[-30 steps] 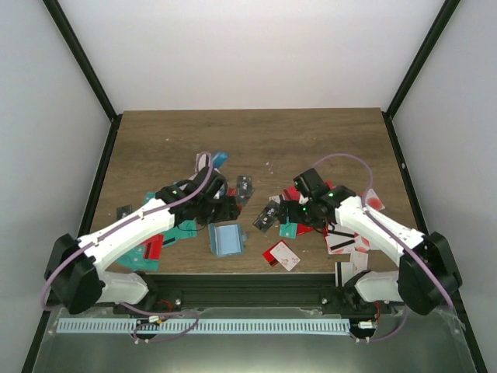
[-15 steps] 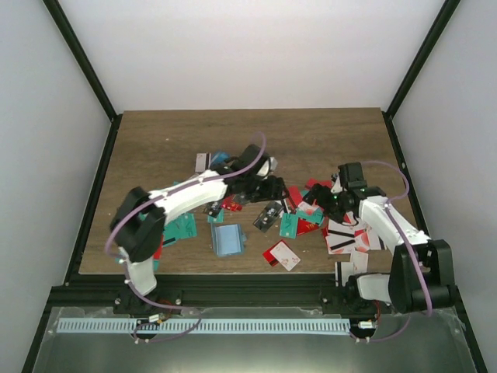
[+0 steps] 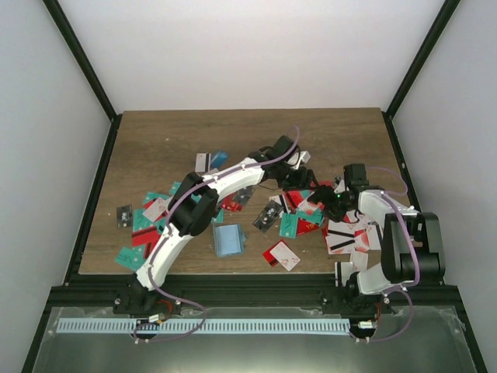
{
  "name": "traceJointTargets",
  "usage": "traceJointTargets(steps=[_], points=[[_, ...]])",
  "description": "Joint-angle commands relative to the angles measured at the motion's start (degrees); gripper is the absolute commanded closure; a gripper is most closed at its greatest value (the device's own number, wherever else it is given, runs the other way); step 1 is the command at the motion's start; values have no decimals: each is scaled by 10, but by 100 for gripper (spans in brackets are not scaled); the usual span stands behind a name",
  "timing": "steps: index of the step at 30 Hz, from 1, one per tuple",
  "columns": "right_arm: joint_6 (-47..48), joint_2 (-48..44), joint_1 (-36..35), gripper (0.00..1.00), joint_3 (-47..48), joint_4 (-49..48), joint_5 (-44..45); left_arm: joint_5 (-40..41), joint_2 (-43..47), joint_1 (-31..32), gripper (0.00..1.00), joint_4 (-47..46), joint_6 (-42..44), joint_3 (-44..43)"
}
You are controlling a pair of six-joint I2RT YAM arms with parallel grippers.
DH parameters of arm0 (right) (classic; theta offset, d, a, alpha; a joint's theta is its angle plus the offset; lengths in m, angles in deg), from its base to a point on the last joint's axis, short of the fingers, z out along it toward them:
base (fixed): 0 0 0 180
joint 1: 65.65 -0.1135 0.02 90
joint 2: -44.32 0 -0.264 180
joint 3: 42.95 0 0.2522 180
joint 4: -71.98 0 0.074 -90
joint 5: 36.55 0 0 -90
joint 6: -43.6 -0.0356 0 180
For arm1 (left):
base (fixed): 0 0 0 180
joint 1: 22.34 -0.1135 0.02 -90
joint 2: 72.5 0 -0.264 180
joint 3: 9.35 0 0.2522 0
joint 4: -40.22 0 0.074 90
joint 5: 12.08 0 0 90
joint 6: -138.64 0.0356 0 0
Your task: Put the credit cards into the card holder
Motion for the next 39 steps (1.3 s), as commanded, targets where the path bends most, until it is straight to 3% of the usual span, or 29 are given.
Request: traceJointTargets(steps=[1,6,17,24,39], points=[[-6,18,6,28,4,-33,-16,-36,-36,2,31,18,14,-39],[4,43,7,34,1,-35,-6,-49,-73,1,31,49,26,-71],[19,82,7,48,-12,-37,10,-60,-102,7,31,94,42,-65],[26,104,8,57,-21,-49,5,-110,-108,12,31,90,46,-46],[34,156,8,59,-29,-77,-30,-164,-103,19,32,67,37,-15]])
